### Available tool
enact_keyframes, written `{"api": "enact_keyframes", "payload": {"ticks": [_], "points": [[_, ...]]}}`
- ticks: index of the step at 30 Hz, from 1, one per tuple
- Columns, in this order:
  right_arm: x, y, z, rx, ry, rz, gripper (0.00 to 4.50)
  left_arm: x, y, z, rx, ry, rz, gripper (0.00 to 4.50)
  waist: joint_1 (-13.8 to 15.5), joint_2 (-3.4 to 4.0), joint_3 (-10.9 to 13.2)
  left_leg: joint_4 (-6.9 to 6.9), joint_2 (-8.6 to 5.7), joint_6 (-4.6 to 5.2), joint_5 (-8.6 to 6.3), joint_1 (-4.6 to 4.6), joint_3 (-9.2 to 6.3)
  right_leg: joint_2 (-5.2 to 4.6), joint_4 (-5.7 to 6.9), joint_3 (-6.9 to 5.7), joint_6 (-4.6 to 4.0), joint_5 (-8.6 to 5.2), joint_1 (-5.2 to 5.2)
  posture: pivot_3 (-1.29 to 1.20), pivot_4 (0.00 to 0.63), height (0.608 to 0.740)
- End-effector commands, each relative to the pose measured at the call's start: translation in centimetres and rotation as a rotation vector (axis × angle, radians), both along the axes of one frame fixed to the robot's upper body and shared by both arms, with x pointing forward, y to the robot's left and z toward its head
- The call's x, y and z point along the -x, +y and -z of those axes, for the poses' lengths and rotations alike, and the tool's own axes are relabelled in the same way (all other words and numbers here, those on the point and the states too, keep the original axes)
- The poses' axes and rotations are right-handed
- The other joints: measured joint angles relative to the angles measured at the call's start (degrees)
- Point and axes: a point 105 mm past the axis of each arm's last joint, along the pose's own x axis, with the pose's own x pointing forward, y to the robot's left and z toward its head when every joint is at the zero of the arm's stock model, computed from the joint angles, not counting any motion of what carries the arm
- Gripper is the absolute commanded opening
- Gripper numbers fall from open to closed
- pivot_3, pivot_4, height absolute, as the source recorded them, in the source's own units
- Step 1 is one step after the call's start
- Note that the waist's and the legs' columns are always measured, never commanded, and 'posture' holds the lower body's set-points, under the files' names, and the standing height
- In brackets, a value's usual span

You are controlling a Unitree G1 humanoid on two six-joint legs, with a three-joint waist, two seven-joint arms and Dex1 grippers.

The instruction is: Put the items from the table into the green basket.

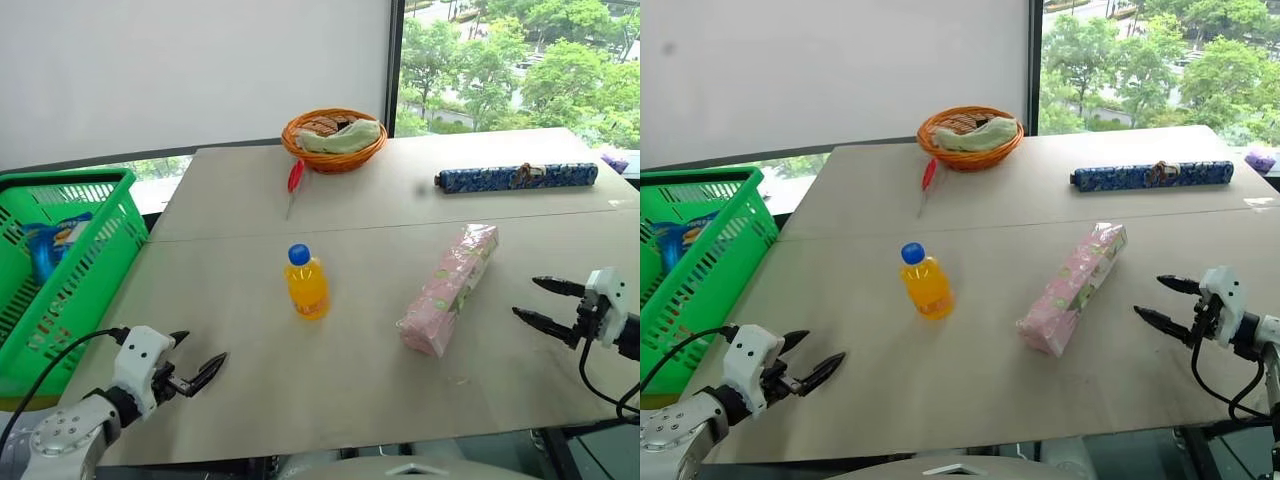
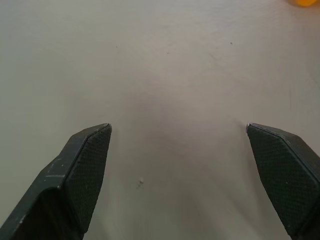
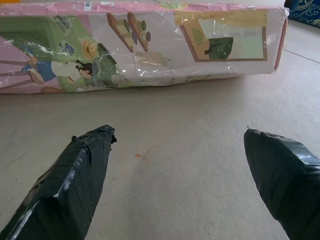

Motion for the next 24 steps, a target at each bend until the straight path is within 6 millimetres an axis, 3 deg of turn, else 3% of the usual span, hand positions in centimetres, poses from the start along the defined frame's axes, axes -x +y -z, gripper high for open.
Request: {"api": "enact_keyframes", "payload": {"ticks": [1, 10, 17, 24], "points": [[-0.3, 0.2, -1.4, -0.002, -0.059, -0.021, 4.50, -0.5, -0.6, -1.1, -0.009, -0.049, 0.058, 4.46, -0.12, 0.00, 0.00, 0.00, 0.00, 0.00, 0.00, 0.00, 0.00, 0.00, -0.01, 0.00, 0.00, 0.00, 0.00, -0.14, 0.000, 0.740], [-0.4, 0.0, -1.4, -0.070, -0.001, 0.052, 4.50, -1.1, -2.2, -1.4, 0.084, -0.020, 0.121, 4.46, -0.39, 0.03, -0.01, 0.00, 0.01, 0.06, -0.04, 0.01, 0.10, 0.00, -0.11, 0.09, 0.03, 0.00, 0.03, -0.15, 0.000, 0.740], [0.4, 0.9, -2.1, -0.133, 0.025, 0.006, 4.50, -1.1, -3.0, -1.6, 0.084, -0.047, 0.180, 4.46, -0.39, 0.04, 0.00, -0.01, 0.02, 0.07, -0.05, -0.01, 0.10, 0.00, -0.12, 0.10, 0.17, -0.09, 0.02, -0.16, 0.000, 0.740], [1.8, 2.6, -5.5, -0.301, -0.011, -0.164, 4.50, -0.7, -3.8, -2.1, 0.096, -0.032, 0.258, 4.46, -0.44, 0.11, 0.08, -0.01, 0.03, 0.11, -0.09, -0.06, 0.10, 0.00, -0.18, 0.10, 0.26, -0.14, 0.02, -0.16, 0.000, 0.740]]}}
